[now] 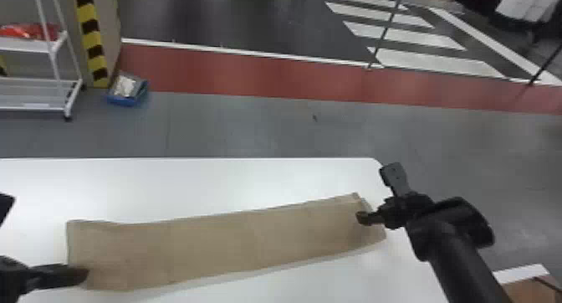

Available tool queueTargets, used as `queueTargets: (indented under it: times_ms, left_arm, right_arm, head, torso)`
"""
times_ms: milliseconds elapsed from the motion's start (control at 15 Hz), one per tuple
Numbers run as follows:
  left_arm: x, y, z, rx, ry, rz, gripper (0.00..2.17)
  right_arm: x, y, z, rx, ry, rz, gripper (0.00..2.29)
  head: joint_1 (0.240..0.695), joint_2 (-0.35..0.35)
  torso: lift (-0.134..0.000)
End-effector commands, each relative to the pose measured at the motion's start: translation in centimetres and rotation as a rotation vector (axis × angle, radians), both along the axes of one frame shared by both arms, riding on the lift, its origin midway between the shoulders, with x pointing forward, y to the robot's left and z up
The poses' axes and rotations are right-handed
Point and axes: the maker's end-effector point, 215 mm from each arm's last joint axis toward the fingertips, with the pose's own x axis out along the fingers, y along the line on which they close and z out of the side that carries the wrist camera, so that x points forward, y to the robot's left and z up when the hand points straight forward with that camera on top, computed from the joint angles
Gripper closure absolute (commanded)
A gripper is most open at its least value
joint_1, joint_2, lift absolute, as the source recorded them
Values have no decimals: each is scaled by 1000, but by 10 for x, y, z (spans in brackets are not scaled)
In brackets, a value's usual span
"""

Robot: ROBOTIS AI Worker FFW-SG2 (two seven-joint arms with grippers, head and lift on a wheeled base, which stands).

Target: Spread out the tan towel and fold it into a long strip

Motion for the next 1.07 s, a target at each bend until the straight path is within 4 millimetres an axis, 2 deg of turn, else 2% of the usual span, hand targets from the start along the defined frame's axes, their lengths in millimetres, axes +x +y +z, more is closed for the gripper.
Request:
queueTargets:
  times_ms: [0,200,333,733,867,1000]
  left_arm:
    - [0,7,-1,20,-4,-2,2138]
    - [-2,4,-2,26,-18,-33,2138]
    - [-1,4,-3,33,-23,-37,2138]
    - [2,2,-1,40,-47,-59,2138]
    - [1,1,0,40,-55,-71,2138]
    - [0,-1,-1,40,-58,-81,2138]
  right_arm:
    - [0,-1,0,-1,-3,-4,130]
    - [5,-2,2,-5,2,-10,130]
    - [4,-8,-1,-24,12,-22,130]
    - [2,-6,-10,-53,15,-14,157]
    - [3,-3,-12,-49,16,-7,326]
    - [2,-2,-14,-54,17,-5,603]
  head:
    - [695,-289]
    - [695,-284]
    - [695,-286]
    - [695,-291]
    - [695,-293]
    - [695,-291]
  torso:
    - [0]
    - [0]
    - [0]
    - [0]
    - [0]
    - [0]
